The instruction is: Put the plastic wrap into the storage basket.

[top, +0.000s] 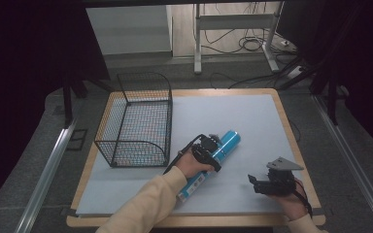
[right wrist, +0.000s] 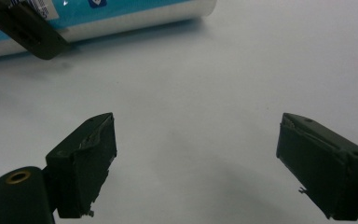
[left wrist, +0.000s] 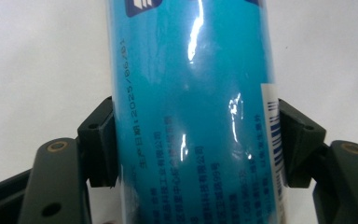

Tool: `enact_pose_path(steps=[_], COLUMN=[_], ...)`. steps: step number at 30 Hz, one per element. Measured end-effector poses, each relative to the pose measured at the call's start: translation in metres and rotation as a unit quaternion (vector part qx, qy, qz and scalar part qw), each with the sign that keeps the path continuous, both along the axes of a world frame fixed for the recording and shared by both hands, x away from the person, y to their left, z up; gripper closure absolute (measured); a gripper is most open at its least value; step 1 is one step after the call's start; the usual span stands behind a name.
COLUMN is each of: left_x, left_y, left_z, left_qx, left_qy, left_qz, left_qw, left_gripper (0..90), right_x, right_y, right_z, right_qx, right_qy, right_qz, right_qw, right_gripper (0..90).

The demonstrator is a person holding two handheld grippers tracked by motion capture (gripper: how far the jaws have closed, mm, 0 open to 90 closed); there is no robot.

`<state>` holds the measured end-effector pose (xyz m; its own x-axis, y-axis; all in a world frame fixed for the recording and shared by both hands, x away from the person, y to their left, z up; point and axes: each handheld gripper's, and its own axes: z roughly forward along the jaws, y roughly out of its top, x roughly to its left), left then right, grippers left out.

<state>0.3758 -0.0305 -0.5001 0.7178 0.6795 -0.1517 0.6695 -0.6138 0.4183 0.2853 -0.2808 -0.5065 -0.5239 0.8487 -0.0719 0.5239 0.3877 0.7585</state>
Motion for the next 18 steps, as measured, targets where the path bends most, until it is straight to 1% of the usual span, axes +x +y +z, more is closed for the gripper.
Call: enact_pose_path(steps=[4,10,14,16,18], left_x=[0.001,0.002,0.001,-0.001,-0.001], left_y=[0.006,0.013,0.016,0.020,0.024], left_z=[0.005,0.011,0.015,0.023,0.027], left_qx=[-0.017,-0.025,-0.027,-0.021,-0.027], left_qy=[-0.005,-0.007,-0.008,-0.018,-0.020], left_qz=[0.001,0.000,-0.001,-0.006,-0.002], left_qw=[0.9998,0.9997,0.9996,0.9996,0.9994], left_gripper=[30.6,30.8,30.9,31.1,31.1], right_x=[0.000,0.000,0.000,0.000,0.000], right_y=[0.000,-0.001,-0.001,-0.001,-0.002], right_z=[0.000,0.001,0.001,0.000,0.001], right_qx=[0.001,0.005,0.006,0.004,0.004], right_qy=[0.000,-0.002,-0.002,-0.002,-0.003], right_qz=[0.000,-0.002,-0.001,-0.002,-0.004], right_qw=[1.0000,1.0000,1.0000,1.0000,1.0000], right_gripper=[12.0,12.0,12.0,12.0,11.9])
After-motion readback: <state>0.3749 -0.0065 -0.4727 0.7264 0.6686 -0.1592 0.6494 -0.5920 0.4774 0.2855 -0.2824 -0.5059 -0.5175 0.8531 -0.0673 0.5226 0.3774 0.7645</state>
